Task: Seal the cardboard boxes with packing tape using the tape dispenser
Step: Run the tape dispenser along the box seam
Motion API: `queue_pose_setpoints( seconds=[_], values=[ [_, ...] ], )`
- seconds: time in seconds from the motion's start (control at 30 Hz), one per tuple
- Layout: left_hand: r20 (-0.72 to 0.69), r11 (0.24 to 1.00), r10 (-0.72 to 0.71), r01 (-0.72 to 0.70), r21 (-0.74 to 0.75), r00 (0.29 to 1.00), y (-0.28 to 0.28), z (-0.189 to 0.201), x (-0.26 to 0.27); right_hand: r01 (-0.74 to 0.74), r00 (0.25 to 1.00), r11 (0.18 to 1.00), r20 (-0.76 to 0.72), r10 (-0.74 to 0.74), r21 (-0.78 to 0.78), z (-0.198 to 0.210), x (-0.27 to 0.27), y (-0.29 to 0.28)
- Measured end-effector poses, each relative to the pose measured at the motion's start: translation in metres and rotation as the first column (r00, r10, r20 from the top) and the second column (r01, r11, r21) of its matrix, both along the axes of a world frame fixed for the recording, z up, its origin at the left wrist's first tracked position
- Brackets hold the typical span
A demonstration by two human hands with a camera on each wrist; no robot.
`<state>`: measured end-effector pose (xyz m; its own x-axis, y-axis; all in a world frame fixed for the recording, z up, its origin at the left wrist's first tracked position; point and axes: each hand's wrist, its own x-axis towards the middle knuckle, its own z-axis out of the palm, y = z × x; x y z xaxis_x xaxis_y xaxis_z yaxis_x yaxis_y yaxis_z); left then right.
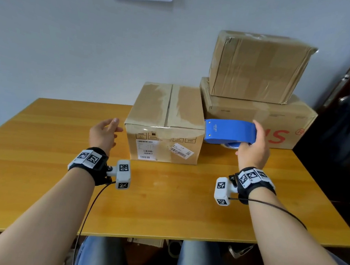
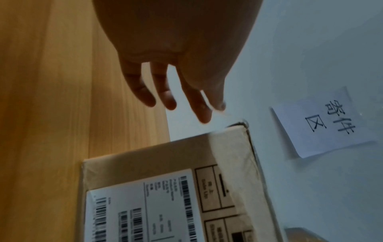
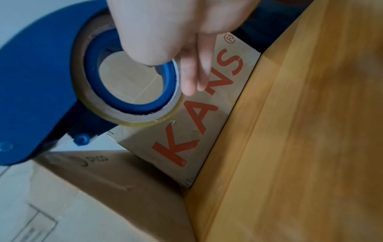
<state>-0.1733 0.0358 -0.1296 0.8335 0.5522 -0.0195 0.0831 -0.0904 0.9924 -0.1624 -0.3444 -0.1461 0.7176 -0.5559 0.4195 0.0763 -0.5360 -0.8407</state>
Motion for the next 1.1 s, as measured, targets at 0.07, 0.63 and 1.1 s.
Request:
queue_pose_setpoints(
  seconds=[0.07,0.63,1.1],
  values=[
    [-0.071,0.998,-0.066,0.067,0.0,0.995,-0.001,0.003,0.001,0.008,1.0,1.0,-0.01,-0.008,-0.027,-0.005,0.0,0.001],
    [0.257,0.893,-0.191,0.059,0.446,0.947,-0.054,0.057,-0.002,-0.115,0.993,0.939,-0.055,0.102,-0.326,0.01,-0.011,0.026],
    [-0.042,0.626,-0.601,0.503,0.596,0.798,-0.144,0.045,0.019,-0.124,0.991,0.955,-0.075,0.108,-0.268,0.017,-0.012,0.022]
  ],
)
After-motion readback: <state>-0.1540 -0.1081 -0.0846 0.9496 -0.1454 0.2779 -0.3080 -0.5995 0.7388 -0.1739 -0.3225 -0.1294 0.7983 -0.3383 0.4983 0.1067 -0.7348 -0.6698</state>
